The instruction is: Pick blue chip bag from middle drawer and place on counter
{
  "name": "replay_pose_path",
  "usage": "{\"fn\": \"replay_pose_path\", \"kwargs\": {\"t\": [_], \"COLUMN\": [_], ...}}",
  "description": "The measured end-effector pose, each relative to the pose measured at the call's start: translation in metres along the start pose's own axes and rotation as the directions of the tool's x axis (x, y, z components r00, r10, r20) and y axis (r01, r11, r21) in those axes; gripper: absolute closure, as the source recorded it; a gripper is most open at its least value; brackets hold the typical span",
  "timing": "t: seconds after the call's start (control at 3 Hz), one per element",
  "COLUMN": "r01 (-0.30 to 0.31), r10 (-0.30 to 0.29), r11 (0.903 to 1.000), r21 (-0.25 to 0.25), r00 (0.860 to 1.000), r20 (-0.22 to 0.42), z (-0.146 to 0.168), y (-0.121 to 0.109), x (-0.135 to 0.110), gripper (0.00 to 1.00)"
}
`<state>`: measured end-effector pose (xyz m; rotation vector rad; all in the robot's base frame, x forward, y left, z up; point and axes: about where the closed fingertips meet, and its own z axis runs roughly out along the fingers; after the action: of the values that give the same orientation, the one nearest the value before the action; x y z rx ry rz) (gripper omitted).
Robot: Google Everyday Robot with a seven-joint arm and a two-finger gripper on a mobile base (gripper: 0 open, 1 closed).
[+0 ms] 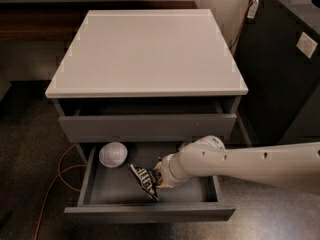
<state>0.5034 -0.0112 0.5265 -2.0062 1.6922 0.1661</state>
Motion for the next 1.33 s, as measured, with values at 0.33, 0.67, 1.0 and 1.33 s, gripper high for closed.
{"fn": "replay_pose_path", "kwargs": {"t": [0.33, 0.67, 1.0, 1.33], "r01": [0.003, 0.036, 0.080, 0.155], "r10": [-0.003, -0.036, -0.078, -0.152], "r11": [1.0000, 0.9993, 0.9967, 0.9878], "r21": [-0.003, -0.007, -0.013, -0.018], "r00": [1.000, 0.996, 0.990, 0.983], "r20": [0.022, 0.085, 0.116, 0.102], "z": [-0.006, -0.036, -0.066, -0.106], "y": [-0.002, -0.012, -0.025, -0.027], "x": [-0.001, -0.009, -0.014, -0.030], "gripper": [1.00, 1.00, 1.00, 1.00]}}
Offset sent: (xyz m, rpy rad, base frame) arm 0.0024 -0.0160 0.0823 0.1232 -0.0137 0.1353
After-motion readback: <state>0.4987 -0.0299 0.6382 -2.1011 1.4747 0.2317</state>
